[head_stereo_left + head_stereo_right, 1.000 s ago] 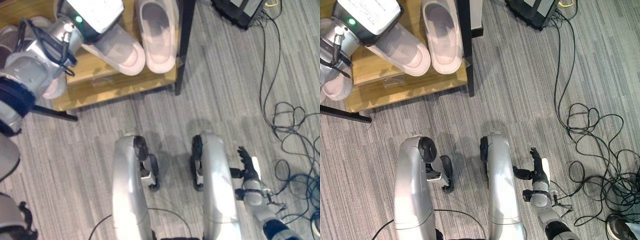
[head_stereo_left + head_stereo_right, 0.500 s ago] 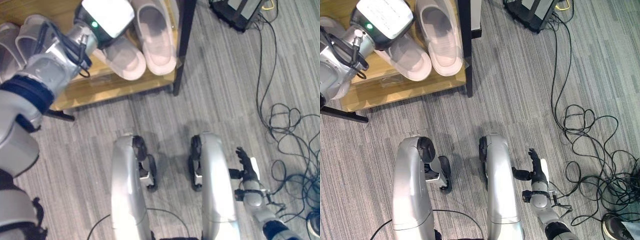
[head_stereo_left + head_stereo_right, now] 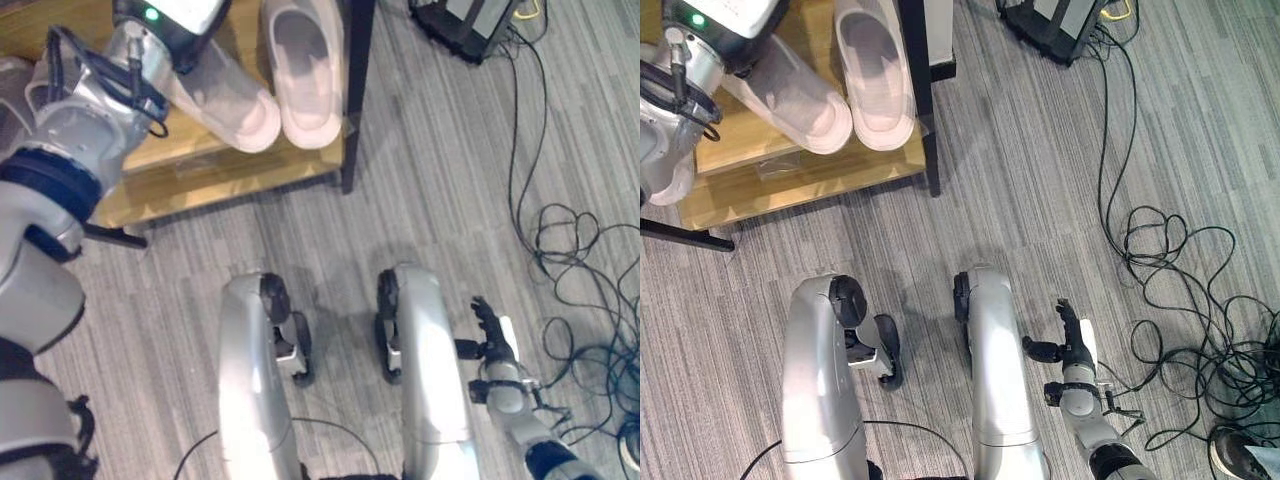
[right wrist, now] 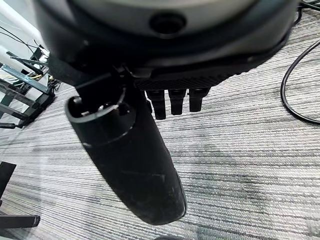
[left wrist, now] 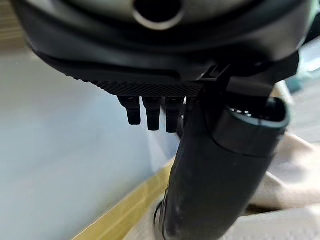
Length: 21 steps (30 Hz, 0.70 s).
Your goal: Arrange the slippers neatly on the shoe rack.
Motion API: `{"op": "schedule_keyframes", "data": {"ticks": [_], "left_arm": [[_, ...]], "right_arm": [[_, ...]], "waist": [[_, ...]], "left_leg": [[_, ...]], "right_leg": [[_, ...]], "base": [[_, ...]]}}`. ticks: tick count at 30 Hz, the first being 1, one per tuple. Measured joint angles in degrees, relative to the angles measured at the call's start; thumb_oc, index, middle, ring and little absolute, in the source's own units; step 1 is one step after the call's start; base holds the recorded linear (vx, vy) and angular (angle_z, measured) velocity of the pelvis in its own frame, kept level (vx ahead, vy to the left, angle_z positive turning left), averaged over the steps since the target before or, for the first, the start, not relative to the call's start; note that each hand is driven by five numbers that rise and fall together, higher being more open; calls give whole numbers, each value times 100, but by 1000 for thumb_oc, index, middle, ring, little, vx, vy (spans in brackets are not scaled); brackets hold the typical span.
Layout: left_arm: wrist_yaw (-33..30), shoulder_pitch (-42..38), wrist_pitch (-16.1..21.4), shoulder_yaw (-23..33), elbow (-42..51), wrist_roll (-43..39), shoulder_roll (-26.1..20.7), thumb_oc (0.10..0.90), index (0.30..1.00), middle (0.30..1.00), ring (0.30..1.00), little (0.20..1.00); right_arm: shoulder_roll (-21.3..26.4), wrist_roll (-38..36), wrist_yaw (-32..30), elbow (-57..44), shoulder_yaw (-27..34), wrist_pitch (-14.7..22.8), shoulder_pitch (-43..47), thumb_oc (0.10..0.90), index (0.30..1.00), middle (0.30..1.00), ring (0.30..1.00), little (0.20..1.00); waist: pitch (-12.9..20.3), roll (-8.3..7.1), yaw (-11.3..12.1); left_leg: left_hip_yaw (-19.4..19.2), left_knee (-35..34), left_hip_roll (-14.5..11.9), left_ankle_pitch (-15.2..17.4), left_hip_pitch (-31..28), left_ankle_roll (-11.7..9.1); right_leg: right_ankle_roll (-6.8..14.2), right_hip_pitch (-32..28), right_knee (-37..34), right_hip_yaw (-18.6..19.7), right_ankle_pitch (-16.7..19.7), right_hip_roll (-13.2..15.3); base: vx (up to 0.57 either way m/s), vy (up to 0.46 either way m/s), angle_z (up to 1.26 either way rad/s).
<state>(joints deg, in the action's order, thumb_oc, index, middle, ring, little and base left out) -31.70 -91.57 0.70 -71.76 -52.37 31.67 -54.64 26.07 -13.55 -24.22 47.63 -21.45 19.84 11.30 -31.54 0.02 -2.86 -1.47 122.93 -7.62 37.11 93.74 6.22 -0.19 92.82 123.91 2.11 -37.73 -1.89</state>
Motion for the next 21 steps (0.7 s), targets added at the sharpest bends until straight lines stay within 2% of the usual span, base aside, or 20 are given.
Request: {"op": "schedule_keyframes", "data": {"ticks": [9, 18, 21], "left_arm": [[16, 25, -38, 0, 167, 1, -9, 800, 900, 900, 900, 900], [499, 97, -5, -5, 234, -201, 15, 800, 900, 900, 900, 900], [615, 312, 97, 468, 349, -695, 7, 800, 900, 900, 900, 900]], "right_arm": [[-51, 12, 0, 32, -64, -59, 6, 800, 900, 900, 900, 900], [-79, 225, 71, 52, -221, -229, -61, 800, 900, 900, 900, 900], [-97, 214, 80, 126, -204, -260, -46, 800, 900, 900, 900, 900]], "waist": [[1, 2, -4], [1, 2, 4], [1, 2, 20]], "left_leg": [[-10, 31, 63, -1, -9, -9], [-21, 31, 63, 8, -42, -29], [-24, 33, 65, 20, -58, -53]], "right_leg": [[-19, 3, 65, 12, -31, 23], [-19, -9, 83, 26, -31, 9], [-24, -15, 89, 32, -33, 6]], "base": [[-3, -1, 1], [0, 0, 0], [0, 0, 0]]}}
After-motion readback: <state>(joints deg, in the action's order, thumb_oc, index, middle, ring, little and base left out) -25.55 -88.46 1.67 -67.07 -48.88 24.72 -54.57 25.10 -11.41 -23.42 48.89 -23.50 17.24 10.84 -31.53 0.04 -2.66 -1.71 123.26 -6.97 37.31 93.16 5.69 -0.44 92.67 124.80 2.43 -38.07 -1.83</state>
